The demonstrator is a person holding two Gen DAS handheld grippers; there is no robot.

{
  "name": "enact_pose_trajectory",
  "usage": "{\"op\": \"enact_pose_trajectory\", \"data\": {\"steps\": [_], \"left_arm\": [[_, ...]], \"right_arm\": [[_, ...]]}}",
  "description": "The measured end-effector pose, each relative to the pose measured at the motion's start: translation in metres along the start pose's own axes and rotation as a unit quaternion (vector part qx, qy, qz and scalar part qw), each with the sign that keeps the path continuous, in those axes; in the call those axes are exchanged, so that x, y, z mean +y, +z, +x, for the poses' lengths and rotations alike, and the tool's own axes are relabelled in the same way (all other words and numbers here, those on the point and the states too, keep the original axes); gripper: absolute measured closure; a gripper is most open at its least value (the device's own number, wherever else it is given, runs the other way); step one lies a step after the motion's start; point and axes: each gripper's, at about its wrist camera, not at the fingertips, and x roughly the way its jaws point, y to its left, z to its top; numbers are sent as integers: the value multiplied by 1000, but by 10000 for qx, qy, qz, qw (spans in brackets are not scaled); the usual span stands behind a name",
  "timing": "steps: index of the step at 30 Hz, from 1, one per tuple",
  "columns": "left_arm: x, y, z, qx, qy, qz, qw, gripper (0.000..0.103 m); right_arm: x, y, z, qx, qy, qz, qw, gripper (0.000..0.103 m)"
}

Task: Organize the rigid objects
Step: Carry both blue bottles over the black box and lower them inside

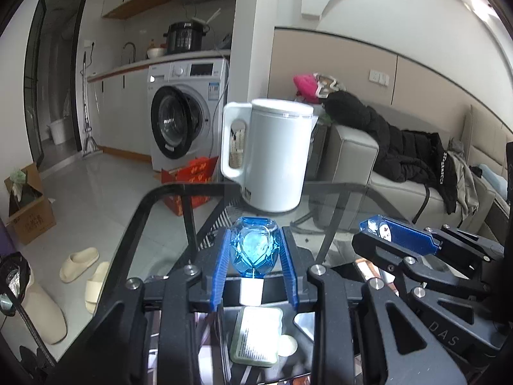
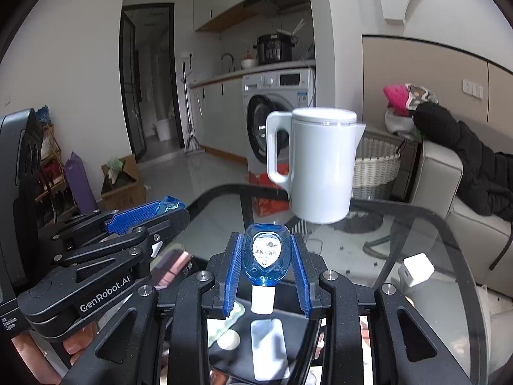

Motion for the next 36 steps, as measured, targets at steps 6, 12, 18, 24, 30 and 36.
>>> {"op": "enact_pose_trajectory", "data": {"steps": [6,12,18,24,30,36], "left_arm": [[0,-8,19,476,-124,-64,9988,74],[-4,-20,38,1015,-174,66,9947,74],[-6,-30,57,1561,-199,194,9874,75],[-5,-39,72,1930,-426,104,9802,74],[-21,-43,74,2159,-257,593,9743,74],[-20,-44,76,2125,-258,582,9751,74]], "right_arm": [[-9,-11,28,678,35,93,9976,73],[-9,-22,45,1094,128,61,9939,73],[-3,-37,60,1603,183,-129,9868,73],[3,-52,74,2150,353,-270,9756,73],[9,-59,78,2333,328,-480,9707,73],[8,-59,78,2365,326,-465,9700,73]]}}
